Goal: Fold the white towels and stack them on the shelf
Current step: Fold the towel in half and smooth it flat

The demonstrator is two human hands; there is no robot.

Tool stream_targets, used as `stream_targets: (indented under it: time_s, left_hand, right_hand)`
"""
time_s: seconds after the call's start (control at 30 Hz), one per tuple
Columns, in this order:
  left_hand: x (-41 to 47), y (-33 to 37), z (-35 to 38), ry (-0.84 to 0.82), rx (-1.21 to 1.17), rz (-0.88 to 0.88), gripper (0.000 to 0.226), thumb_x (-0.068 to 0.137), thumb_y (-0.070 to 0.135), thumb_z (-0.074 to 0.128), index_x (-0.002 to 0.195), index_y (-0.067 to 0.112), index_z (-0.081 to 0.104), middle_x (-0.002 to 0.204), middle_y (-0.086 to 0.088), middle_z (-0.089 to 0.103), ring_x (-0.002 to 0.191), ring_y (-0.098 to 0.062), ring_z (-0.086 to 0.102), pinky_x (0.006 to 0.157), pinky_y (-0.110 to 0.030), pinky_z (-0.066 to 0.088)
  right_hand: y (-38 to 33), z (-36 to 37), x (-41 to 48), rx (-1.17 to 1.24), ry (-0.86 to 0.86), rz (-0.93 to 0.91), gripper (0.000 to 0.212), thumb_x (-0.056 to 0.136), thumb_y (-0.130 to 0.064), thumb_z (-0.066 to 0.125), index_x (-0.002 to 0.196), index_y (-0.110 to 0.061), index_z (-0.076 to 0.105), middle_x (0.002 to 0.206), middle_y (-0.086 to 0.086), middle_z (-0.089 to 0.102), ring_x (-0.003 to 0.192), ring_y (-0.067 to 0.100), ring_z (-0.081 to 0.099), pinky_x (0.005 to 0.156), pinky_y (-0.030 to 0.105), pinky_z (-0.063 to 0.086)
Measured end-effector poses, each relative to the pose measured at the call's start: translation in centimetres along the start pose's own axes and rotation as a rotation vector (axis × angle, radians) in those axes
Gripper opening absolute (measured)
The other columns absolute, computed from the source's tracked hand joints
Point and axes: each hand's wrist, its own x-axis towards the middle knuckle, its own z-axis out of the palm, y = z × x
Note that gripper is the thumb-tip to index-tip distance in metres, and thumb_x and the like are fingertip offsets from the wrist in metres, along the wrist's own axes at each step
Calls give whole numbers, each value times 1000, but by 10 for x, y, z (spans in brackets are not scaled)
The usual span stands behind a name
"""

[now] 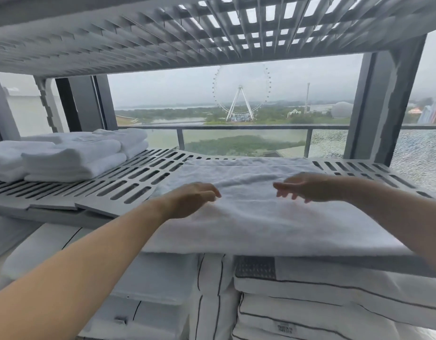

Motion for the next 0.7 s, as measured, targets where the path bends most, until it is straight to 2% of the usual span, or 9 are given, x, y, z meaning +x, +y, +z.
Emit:
stream_targets:
  time_s: [0.07,0.13,0.2,0.3,0.4,0.7]
  left_hand:
    - [29,-3,9,43,212,17,37,96,40,33,121,22,54,131,-2,48,117,-19,43,97,-35,33]
    - [58,-5,19,21,256,-4,46,96,48,28,132,24,45,141,-3,40,129,-21,35,106,-38,27]
    - [86,-10,29,-47,322,-54,56,93,59,24,143,33,26,154,3,20,141,-20,17,113,-47,13]
    - [124,-19,33,-124,510,-104,66,83,74,19,142,48,3,157,9,-6,143,-24,-5,108,-65,-2]
    - [160,-29,29,-131,533,-74,67,81,77,17,140,52,1,156,10,-10,143,-25,-7,105,-69,-3]
    - [253,-53,21,-34,502,2,59,84,73,22,138,56,6,157,12,1,144,-19,0,108,-63,-3]
  right_hand:
    - [9,8,27,-146,110,-6,46,92,-52,34,113,-20,60,125,3,57,107,19,52,91,35,41]
    - [18,19,54,-140,163,-10,43,91,-52,38,119,-25,56,133,1,50,117,21,47,99,39,36]
    - [29,28,83,-122,170,-23,48,90,-54,40,129,-27,48,144,-2,38,128,20,38,107,39,29]
    - [51,36,119,-175,116,40,57,88,-61,32,140,-37,30,154,-11,15,140,13,15,114,49,9]
    - [74,34,148,-234,99,121,61,85,-69,23,141,-46,16,155,-17,3,142,10,-1,109,59,-3]
    - [108,13,217,-239,106,252,62,83,-71,20,140,-49,9,155,-15,-3,142,15,-7,105,64,-5]
